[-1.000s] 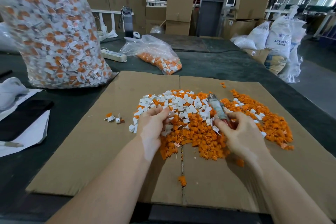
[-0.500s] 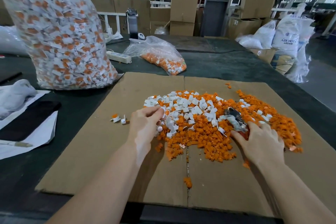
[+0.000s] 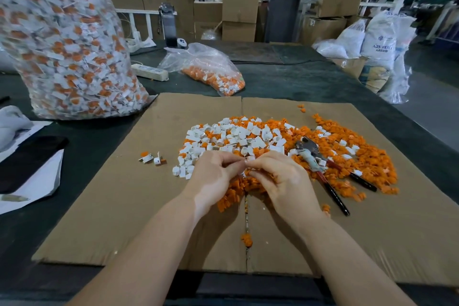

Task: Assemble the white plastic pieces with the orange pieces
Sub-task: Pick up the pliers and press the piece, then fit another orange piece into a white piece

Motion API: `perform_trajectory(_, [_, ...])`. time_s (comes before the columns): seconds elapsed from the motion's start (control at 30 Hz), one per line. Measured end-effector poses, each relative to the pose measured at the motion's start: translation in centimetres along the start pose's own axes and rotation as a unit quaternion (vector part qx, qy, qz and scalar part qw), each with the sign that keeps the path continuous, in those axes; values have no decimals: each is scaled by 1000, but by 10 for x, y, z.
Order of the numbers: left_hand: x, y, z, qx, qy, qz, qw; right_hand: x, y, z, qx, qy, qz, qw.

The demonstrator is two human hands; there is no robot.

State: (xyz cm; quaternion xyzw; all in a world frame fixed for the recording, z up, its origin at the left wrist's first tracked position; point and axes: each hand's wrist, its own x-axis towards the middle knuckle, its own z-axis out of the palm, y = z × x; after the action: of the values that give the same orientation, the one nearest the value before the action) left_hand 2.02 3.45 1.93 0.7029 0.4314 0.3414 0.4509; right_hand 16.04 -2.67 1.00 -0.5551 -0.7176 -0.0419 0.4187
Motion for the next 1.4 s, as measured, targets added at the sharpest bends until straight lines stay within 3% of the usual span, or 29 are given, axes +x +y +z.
perform_trajectory(0.33, [-1,1,4,38,6,0,999,-1,0,0,-82,-50,-78,992])
perform_trajectory(0.47, [-2,-3,-2,83,17,7,996,-1,0,5,-87,-47,-69,993])
perform_trajectory(0.57, [2,-16,-24,101,127,-10,987,-5,2,9,-55,-13,-27,998])
perform_trajectory(0.67, [6,-36,-61,174,246,-54,952,-8,6,8,-50,0,-1,999])
perform_trajectory(0.8, [8,-58,-93,228,300,-104,920,-9,7,11,-48,-26,22,998])
perform_trajectory(1.0, [4,-68,-91,286,291,-121,905,-10,5,16,-58,-86,32,994])
perform_trajectory(1.07, [2,-65,-83,291,308,-79,902,-10,3,17,-52,-106,23,993])
perform_trajectory(1.13, [0,-59,-74,239,296,-11,925,-10,1,18,-44,-128,8,991])
perform_trajectory(1.3, [-12,-44,-60,187,118,46,974,-10,-5,20,-43,-166,-8,985])
perform_trajectory(1.4, [-18,-45,-59,186,89,44,978,-9,-9,20,-33,-162,-29,986])
